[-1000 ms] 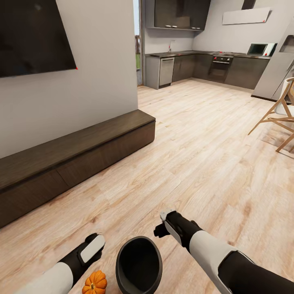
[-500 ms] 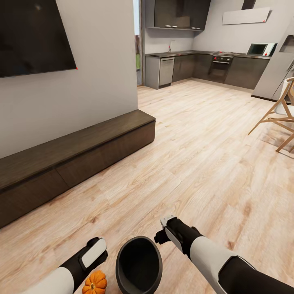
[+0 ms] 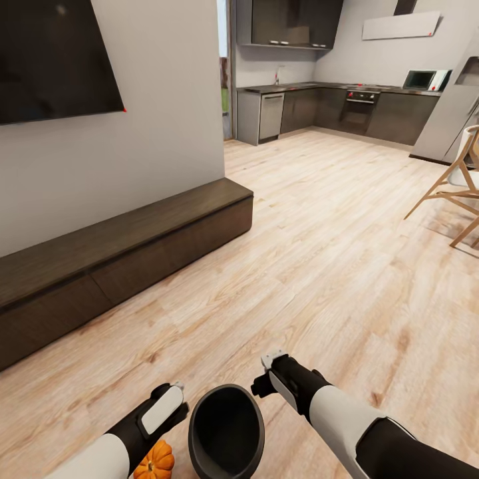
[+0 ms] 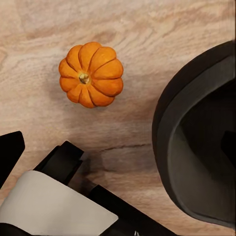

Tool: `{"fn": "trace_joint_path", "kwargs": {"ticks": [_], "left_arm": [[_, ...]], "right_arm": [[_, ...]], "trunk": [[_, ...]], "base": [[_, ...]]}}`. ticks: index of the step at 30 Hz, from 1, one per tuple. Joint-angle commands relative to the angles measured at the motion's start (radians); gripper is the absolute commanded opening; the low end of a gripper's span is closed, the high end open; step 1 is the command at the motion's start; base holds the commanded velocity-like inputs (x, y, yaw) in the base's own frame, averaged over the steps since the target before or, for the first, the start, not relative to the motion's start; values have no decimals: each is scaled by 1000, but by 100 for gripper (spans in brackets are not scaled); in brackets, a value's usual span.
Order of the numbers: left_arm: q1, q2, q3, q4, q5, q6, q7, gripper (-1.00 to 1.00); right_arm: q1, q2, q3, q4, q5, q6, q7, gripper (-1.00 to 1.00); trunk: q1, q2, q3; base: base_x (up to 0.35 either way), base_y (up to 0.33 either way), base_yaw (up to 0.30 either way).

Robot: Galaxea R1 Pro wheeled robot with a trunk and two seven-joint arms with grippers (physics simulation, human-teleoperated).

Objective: Place each of the two pumpkins and all three candles from the living room inside a cabinet in the living room (use any cabinet), then make sure every cabinet is closed, and position the cauldron so it is next to a table in the living room.

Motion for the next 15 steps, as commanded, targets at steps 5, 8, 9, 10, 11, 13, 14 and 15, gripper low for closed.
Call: {"fn": "trace_joint_path", "kwargs": {"ticks": [5, 8, 9, 10, 11, 13, 14, 15], "left_arm": [[0, 1, 0, -1, 0, 0, -41, 100], [0, 2, 0, -1, -1, 0, -49, 100], [0, 3, 0, -1, 0, 0, -51, 100], [0, 2, 0, -1, 0, 0, -52, 100], [0, 2, 0, -1, 0, 0, -53, 100], [0, 2, 0, 0, 0, 0, -55, 100], [0, 2, -1, 0, 1, 0, -59, 100], [0, 2, -1, 4, 2, 0, -87, 100]], "right_arm": [[0, 0, 1, 0, 0, -38, 1, 100], [0, 0, 1, 0, 0, -46, 1, 100], [0, 0, 1, 0, 0, -48, 1, 100], [0, 0, 1, 0, 0, -49, 1, 100], [0, 0, 1, 0, 0, -49, 1, 100], [0, 0, 0, 0, -1, -49, 1, 100], [0, 0, 0, 1, -1, -49, 1, 100], [6, 0, 0, 2, -1, -49, 1, 100]], "trunk": [[19, -35, -16], [31, -56, -25], [35, -63, -28], [38, -70, -31], [42, -77, -35], [50, -91, -41], [54, -98, -44], [58, -105, -47]], "base": [[0, 0, 0], [0, 0, 0], [0, 0, 0], [0, 0, 0], [0, 0, 0], [0, 0, 0], [0, 0, 0], [0, 0, 0]]}}
